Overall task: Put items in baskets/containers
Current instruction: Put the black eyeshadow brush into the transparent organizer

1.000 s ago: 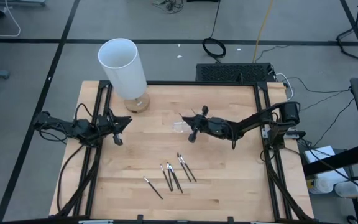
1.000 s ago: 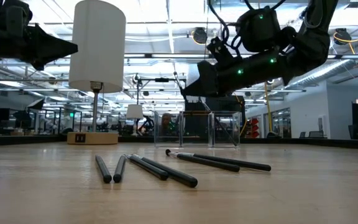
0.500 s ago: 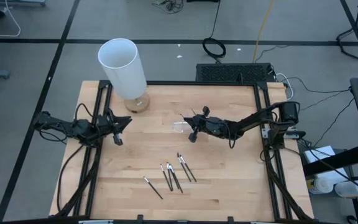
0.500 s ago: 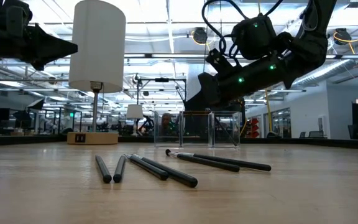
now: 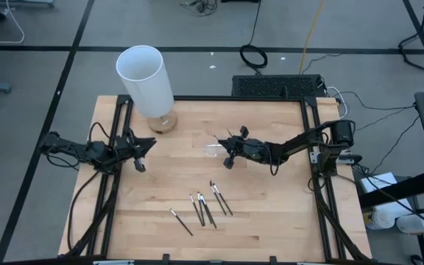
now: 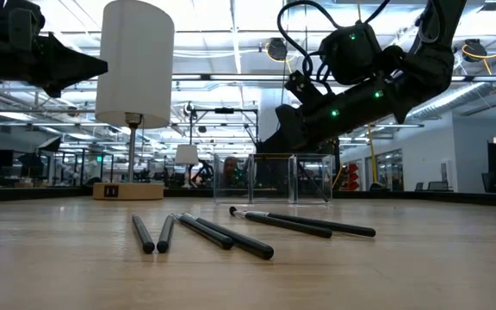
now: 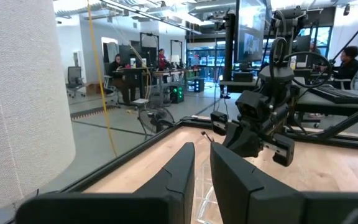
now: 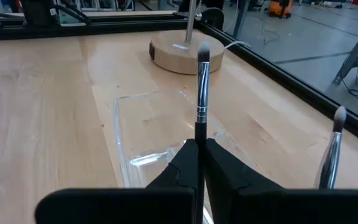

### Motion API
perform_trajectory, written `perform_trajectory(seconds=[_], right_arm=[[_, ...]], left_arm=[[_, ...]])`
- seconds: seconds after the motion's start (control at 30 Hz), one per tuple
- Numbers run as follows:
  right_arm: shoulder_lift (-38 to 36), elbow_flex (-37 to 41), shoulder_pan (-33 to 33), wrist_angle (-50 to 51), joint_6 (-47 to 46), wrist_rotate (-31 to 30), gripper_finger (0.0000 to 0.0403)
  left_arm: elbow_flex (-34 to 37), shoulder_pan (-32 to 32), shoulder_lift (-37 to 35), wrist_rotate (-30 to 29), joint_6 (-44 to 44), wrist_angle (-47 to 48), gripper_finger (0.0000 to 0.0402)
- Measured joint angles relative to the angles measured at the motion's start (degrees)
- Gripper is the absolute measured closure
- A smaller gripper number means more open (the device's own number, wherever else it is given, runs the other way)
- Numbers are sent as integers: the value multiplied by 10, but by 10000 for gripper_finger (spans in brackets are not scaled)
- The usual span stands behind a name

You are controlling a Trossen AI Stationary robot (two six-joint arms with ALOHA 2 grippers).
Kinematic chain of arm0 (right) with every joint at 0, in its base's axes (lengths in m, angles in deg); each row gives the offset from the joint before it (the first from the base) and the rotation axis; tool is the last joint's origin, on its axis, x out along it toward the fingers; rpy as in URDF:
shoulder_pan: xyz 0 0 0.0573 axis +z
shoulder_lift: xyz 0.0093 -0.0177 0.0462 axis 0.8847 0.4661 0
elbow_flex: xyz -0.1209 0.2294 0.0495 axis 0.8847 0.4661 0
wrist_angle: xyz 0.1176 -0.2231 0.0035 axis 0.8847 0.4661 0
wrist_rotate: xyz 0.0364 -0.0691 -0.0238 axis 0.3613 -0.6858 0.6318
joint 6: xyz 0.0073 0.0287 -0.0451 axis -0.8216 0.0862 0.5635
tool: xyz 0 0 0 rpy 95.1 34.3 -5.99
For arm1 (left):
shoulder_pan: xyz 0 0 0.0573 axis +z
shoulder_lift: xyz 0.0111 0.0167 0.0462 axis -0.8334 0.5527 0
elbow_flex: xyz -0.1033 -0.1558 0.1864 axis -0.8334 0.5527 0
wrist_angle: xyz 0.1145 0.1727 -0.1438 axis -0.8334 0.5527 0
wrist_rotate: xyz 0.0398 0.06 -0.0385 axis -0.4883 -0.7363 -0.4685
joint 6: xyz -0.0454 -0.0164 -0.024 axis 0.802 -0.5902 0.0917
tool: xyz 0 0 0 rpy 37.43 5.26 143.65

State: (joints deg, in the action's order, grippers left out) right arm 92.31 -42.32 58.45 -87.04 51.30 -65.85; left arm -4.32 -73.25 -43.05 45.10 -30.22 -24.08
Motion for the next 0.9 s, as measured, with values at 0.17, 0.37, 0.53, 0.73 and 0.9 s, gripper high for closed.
perform_trajectory(seconds=[0.17,0.37,0.53,0.73,0.9], right_arm=[[0,0,0,5,-3,0,384],[0,0,0,9,-6,0,387],[0,0,0,8,-19,1,376],[0,0,0,4,-19,1,361],[0,0,0,2,-19,1,350]], left_arm=[[0,0,0,0,0,0,341],[0,0,0,0,-17,0,341],[0,0,0,0,-17,0,341],[0,0,0,0,-17,0,341],[0,0,0,0,-17,0,341]])
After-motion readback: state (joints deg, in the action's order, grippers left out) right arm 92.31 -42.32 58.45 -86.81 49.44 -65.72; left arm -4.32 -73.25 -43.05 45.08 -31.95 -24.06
